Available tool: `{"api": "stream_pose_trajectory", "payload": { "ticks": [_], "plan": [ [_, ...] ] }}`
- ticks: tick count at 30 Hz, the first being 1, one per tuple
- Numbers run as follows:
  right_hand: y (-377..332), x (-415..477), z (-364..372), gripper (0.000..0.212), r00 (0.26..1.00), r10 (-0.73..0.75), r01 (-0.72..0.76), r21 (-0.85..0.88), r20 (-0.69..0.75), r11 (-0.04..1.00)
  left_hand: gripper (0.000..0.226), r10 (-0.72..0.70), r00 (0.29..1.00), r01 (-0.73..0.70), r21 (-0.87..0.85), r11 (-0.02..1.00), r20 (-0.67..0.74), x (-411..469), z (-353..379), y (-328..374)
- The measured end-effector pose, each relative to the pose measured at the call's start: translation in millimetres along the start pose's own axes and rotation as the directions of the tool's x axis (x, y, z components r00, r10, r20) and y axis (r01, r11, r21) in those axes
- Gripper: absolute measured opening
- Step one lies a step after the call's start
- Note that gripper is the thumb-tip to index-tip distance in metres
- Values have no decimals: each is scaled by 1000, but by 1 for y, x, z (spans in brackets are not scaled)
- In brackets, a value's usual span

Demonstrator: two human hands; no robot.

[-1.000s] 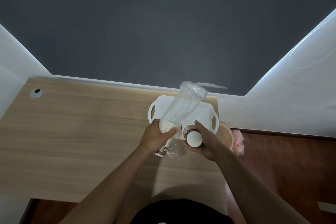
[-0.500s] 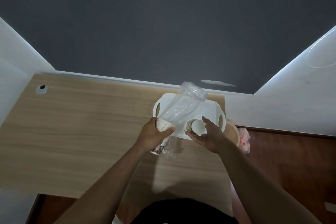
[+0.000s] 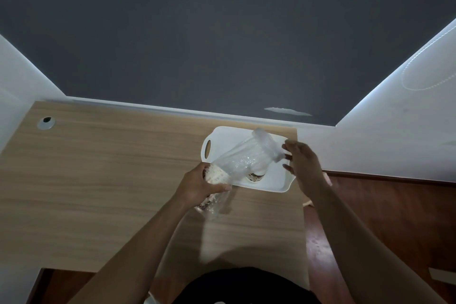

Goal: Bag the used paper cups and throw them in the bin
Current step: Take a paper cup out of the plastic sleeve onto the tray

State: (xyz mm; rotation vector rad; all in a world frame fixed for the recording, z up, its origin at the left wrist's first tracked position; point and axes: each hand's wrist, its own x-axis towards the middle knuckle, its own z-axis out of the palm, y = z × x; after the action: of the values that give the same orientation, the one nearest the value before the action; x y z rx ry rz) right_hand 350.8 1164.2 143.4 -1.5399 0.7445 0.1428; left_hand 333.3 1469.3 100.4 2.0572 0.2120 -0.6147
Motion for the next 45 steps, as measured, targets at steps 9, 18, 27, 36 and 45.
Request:
{"api": "stream_pose_trajectory", "payload": {
  "ticks": [9,18,27,36,45],
  "plan": [
    [-26,-26,-42,37,842,-8,358,-547,540,757,81,114,986,-140,232,963,122,-3,-8,6],
    [16,-48,-26,38,727,27,487,-543,686,684,54,222,950,-273,238,932,221,-26,5,13],
    [43,-69,-20,48,778,-1,463,-571,629,678,38,338,896,-408,230,884,289,-39,17,33],
    [56,-60,-28,29,819,-49,500,-669,572,550,63,451,816,-560,299,773,362,-46,43,44],
    [26,-73,-38,29,822,-70,532,-717,566,450,66,379,890,-444,302,843,253,-47,50,18]
  ]
}}
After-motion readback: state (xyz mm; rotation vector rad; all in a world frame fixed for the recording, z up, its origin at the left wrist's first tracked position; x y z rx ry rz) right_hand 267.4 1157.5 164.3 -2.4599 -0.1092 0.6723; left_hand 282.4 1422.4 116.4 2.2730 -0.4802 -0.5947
